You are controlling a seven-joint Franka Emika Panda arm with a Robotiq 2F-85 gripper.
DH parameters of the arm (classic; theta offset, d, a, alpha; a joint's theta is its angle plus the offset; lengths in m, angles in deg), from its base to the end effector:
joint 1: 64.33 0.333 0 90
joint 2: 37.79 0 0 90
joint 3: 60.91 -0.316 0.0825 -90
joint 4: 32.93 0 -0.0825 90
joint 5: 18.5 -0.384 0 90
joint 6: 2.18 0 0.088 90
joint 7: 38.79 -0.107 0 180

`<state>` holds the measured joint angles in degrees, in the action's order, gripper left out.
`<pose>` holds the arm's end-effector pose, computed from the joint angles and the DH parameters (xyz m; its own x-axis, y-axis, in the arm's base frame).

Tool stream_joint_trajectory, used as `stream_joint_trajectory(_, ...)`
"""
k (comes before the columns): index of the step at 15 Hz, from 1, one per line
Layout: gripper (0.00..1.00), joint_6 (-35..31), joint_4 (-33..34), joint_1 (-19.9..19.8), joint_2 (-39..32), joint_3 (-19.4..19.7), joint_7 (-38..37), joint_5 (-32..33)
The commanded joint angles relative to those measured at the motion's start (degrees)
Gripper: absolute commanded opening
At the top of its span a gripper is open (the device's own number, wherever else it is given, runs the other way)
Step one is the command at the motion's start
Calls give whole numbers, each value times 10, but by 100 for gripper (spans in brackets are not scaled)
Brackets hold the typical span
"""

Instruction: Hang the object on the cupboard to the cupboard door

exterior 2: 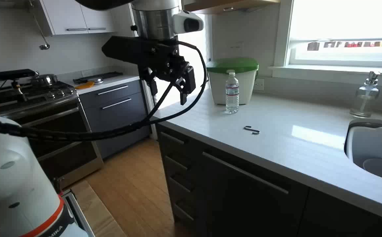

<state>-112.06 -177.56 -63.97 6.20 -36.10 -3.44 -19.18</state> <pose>0.3123 -0.1581 0.5120 0.9336 0.2445 0.2620 0.2972 -0.9367 -0.1850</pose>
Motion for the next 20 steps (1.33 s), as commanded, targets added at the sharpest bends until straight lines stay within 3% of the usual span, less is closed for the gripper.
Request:
stream_joint_trajectory(1, 100, 1, 1, -14, -5, -11, 9, -10)
stream_joint_trajectory(8, 100, 1, 1, -14, -5, -11, 9, -10)
stream_joint_trajectory(10, 100, -16, 15, -25, -39, -45, -92, -33)
stream_joint_trajectory(15, 100, -52, 69, -36, -121, -111, -256, -44)
stream_joint_trajectory(20, 100, -105, 119, -72, -221, -139, -382, -35)
